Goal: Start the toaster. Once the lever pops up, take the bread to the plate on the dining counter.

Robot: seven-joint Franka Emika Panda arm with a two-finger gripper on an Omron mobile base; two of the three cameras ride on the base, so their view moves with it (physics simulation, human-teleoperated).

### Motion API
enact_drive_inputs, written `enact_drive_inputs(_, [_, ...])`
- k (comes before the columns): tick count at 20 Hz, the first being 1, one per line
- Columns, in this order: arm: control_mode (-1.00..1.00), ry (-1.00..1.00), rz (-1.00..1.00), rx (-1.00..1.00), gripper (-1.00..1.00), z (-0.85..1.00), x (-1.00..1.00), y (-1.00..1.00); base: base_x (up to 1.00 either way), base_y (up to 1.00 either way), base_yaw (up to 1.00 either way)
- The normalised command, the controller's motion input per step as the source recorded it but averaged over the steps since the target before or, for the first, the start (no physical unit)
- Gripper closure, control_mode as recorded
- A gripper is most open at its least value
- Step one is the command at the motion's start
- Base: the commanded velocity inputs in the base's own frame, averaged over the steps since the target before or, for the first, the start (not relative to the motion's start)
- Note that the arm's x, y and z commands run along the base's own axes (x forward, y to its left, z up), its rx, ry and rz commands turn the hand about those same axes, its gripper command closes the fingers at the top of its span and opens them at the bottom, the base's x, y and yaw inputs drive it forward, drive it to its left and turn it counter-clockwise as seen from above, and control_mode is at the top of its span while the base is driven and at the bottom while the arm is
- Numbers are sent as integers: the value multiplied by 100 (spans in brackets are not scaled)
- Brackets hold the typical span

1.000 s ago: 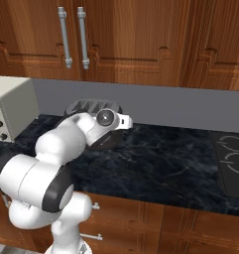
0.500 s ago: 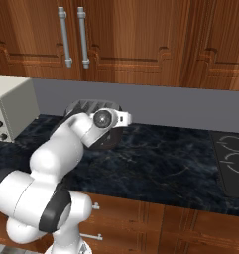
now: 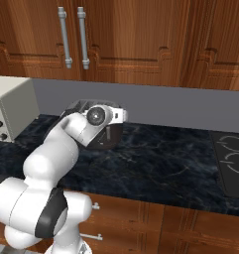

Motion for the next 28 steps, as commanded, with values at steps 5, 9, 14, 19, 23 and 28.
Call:
enact_drive_inputs(5, [-100,0,-5,0,-100,13,0,30,0,0,0])
enact_drive_inputs(9, [-100,0,-5,0,-100,6,0,23,0,0,0])
enact_drive_inputs(14, [-100,-3,-1,0,-100,0,0,16,0,0,0])
enact_drive_inputs(19, [-100,-5,0,0,-100,0,0,14,0,0,0])
enact_drive_inputs(23, [-100,-5,0,0,-100,0,0,13,0,0,0])
enact_drive_inputs(28, [-100,-3,0,0,-100,0,0,1,0,0,0])
